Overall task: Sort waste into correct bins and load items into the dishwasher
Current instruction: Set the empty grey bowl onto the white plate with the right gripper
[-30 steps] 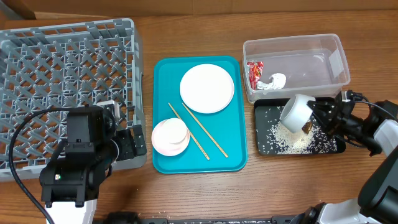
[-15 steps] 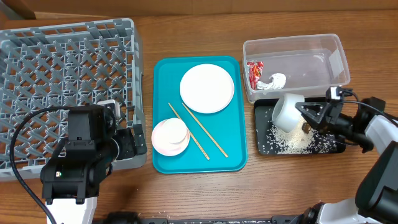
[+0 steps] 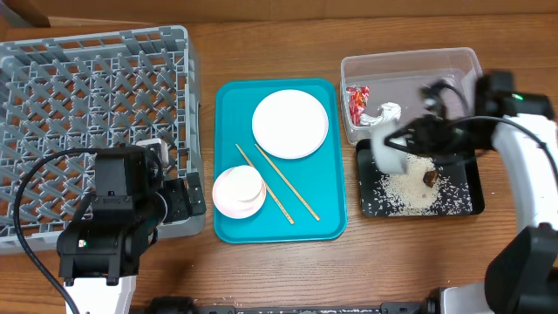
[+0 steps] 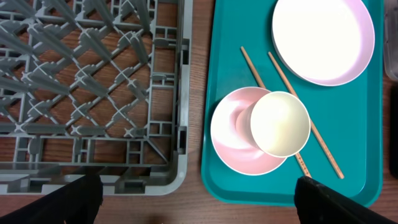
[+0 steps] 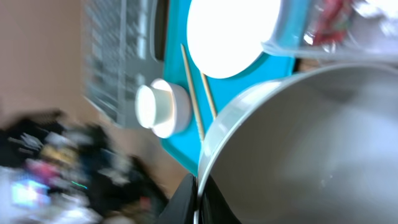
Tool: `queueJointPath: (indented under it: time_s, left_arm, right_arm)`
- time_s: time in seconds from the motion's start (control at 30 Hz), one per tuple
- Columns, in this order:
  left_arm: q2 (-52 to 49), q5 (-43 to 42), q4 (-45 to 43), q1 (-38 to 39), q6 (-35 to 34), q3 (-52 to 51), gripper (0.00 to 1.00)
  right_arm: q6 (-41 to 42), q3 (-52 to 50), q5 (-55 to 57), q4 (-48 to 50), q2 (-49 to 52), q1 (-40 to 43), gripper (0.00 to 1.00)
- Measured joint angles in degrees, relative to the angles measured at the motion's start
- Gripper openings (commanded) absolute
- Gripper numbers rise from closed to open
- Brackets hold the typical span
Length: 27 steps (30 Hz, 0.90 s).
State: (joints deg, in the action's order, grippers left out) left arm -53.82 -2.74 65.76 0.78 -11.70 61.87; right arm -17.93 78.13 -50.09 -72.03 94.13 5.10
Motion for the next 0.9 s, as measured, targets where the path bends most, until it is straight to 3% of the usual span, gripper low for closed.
queueJointPath:
  time_s: [0.1,0.27,0.37,0.47,0.53,0.73,0.8,0.9]
  left_arm:
    - [-0.09,0.00,-0.31,0.00,0.00,0.02,1.00]
    - [-0.09,0.00,-0.61,0.00,0.00,0.02,1.00]
    - [-0.13,0.00,-0.57,0.00,0.00,0.02,1.00]
    - [-0.20,0.00,-0.57,0.00,0.00,0.02,1.00]
    - [-0.20,0.00,-0.57,0.00,0.00,0.02,1.00]
    - [-0.20,0.24,-0.42,0.00,-0.02,0.02,1.00]
    - [-0.20,1.73,0.52,0.00,-0.17,0.02,1.00]
    - [-0.22,4.31,2.78,0.00,-0.87,0.02,1.00]
  right_arm:
    - [1.25,0.81,9.40,5.27,-0.44,-11.78,0.04]
    - [2.84,0.92,30.29,26.16,-0.31,-32.41,0.04]
    - [2.95,1.03,36.87,35.93,1.33,-38.05,0.04]
    - [2.93,1.07,39.91,41.11,5.99,-40.85,0.04]
    - [2.99,1.07,41.20,42.03,10.49,-40.98,0.19]
    - [3.02,1.07,42.21,41.79,14.78,-40.81,0.20]
    - [3.37,1.55,42.34,38.58,14.78,-40.81,0.25]
    - [5.90,4.31,42.25,30.91,14.01,-40.81,0.52]
